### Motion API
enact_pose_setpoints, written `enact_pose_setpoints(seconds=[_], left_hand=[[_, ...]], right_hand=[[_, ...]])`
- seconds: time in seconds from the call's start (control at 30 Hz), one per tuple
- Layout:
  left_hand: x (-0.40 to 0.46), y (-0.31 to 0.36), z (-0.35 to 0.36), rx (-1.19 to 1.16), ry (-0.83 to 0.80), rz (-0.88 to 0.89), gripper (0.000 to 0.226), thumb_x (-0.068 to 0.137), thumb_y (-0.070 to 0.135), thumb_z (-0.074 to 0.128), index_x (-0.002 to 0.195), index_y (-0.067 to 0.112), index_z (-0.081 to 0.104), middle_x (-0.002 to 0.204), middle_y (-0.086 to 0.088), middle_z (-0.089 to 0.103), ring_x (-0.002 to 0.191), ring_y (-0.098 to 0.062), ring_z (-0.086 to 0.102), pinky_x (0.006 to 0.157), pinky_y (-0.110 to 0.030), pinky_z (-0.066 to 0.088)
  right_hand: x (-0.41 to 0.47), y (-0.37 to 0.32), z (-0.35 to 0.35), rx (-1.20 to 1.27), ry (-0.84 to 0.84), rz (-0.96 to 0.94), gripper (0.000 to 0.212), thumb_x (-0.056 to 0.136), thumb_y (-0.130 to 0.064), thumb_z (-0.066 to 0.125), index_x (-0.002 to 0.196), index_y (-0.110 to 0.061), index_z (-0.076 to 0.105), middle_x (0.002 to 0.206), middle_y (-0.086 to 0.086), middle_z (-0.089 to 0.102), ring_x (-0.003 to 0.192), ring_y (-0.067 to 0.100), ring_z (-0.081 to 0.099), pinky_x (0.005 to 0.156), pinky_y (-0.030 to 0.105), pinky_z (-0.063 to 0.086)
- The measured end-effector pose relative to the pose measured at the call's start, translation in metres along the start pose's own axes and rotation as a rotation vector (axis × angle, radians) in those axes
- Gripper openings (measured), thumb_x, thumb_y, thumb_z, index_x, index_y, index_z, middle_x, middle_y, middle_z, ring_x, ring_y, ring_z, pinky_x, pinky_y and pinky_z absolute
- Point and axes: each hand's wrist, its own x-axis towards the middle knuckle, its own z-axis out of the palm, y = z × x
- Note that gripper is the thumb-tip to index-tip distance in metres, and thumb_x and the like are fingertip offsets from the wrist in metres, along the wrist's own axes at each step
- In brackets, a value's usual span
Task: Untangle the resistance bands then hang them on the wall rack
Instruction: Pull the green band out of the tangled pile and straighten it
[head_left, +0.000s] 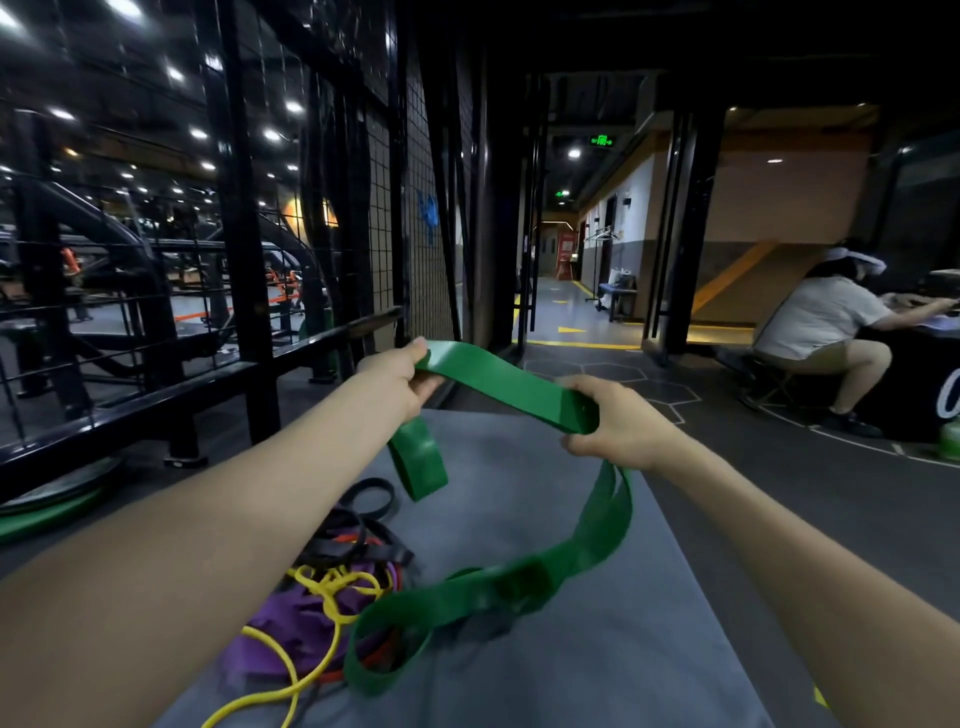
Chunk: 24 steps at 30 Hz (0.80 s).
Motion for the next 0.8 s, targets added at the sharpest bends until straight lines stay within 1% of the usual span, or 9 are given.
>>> enact_pose_setpoints(seconds=[0.13, 0.27, 0.4, 0.5, 0.57, 0.6, 0.67, 0.73, 0.8], left_hand=[[-0.008, -0.003, 0.003, -0.002, 0.046, -0.038, 0.022, 0.087, 0.006, 0.06, 0.108, 0.0, 0.058, 0.104, -0.012, 0.06, 0.111, -0.028, 0.059, 0.081, -0.039, 0.05], [-0.007, -0.009, -0.003, 0.0, 0.06, -0.094, 0.02, 0.089, 0.008, 0.059, 0.108, 0.002, 0.057, 0.12, -0.011, 0.06, 0.113, -0.028, 0.058, 0.086, -0.037, 0.049], [-0.002, -0.018, -0.015, -0.014, 0.061, -0.18, 0.014, 0.092, 0.011, 0.055, 0.089, -0.003, 0.055, 0.089, -0.014, 0.061, 0.101, -0.026, 0.065, 0.079, -0.027, 0.054], [-0.005, -0.023, -0.034, 0.439, -0.073, -0.209, 0.028, 0.096, 0.029, 0.048, 0.089, 0.002, 0.055, 0.053, -0.008, 0.06, 0.041, -0.013, 0.062, 0.038, -0.019, 0.049], [-0.013, -0.016, -0.042, 0.982, -0.154, -0.134, 0.042, 0.094, 0.044, 0.045, 0.075, 0.007, 0.055, 0.045, 0.001, 0.058, 0.032, -0.006, 0.051, 0.035, -0.014, 0.041], [-0.019, -0.012, -0.04, 1.159, -0.198, -0.022, 0.042, 0.091, 0.048, 0.049, 0.074, 0.01, 0.055, 0.049, 0.003, 0.058, 0.037, -0.005, 0.049, 0.039, -0.014, 0.041], [-0.029, -0.004, -0.027, 1.243, -0.361, 0.245, 0.041, 0.077, 0.05, 0.064, 0.092, 0.012, 0.057, 0.078, 0.001, 0.06, 0.066, -0.008, 0.056, 0.059, -0.019, 0.047], [-0.043, -0.004, -0.006, 1.222, -0.552, 0.426, 0.069, 0.067, 0.042, 0.076, 0.123, 0.015, 0.045, 0.112, 0.001, 0.054, 0.102, -0.011, 0.053, 0.084, -0.026, 0.046], [-0.051, -0.012, 0.014, 1.279, -0.677, 0.483, 0.086, 0.065, 0.032, 0.081, 0.135, 0.018, 0.033, 0.126, 0.002, 0.048, 0.116, -0.012, 0.047, 0.096, -0.029, 0.042]], right_hand=[[-0.005, 0.011, 0.015, -0.193, 0.033, 0.053, 0.038, 0.073, -0.017, 0.064, 0.107, -0.019, 0.045, 0.092, -0.002, 0.052, 0.084, 0.02, 0.05, 0.068, 0.034, 0.044], [-0.004, 0.007, 0.015, -0.063, 0.08, 0.061, 0.022, 0.086, -0.013, 0.053, 0.099, -0.019, 0.037, 0.087, 0.005, 0.051, 0.079, 0.025, 0.049, 0.066, 0.035, 0.04], [0.004, -0.013, 0.0, 0.095, 0.181, 0.02, 0.016, 0.093, -0.006, 0.042, 0.103, -0.015, 0.035, 0.072, -0.002, 0.045, 0.062, 0.015, 0.045, 0.049, 0.024, 0.031], [0.011, -0.024, -0.015, 0.136, 0.268, 0.031, 0.02, 0.091, -0.004, 0.044, 0.106, -0.016, 0.038, 0.074, -0.005, 0.046, 0.062, 0.007, 0.046, 0.049, 0.019, 0.035], [0.013, -0.027, -0.024, 0.165, 0.292, 0.055, 0.02, 0.09, -0.002, 0.045, 0.104, -0.015, 0.041, 0.073, -0.004, 0.048, 0.06, 0.008, 0.046, 0.048, 0.02, 0.036], [0.014, -0.03, -0.026, 0.174, 0.278, 0.059, 0.02, 0.089, -0.001, 0.045, 0.104, -0.014, 0.043, 0.074, -0.004, 0.049, 0.06, 0.009, 0.047, 0.047, 0.021, 0.036], [0.016, -0.039, -0.028, 0.161, 0.223, 0.037, 0.022, 0.089, 0.0, 0.045, 0.105, -0.014, 0.046, 0.077, -0.003, 0.051, 0.062, 0.009, 0.049, 0.049, 0.021, 0.038], [0.019, -0.051, -0.027, 0.124, 0.197, -0.018, 0.025, 0.087, 0.003, 0.046, 0.106, -0.013, 0.048, 0.081, -0.005, 0.051, 0.069, 0.011, 0.05, 0.054, 0.018, 0.04], [0.022, -0.062, -0.029, 0.104, 0.218, -0.067, 0.027, 0.085, 0.003, 0.048, 0.109, -0.01, 0.049, 0.088, -0.002, 0.052, 0.076, 0.013, 0.05, 0.056, 0.016, 0.039]])
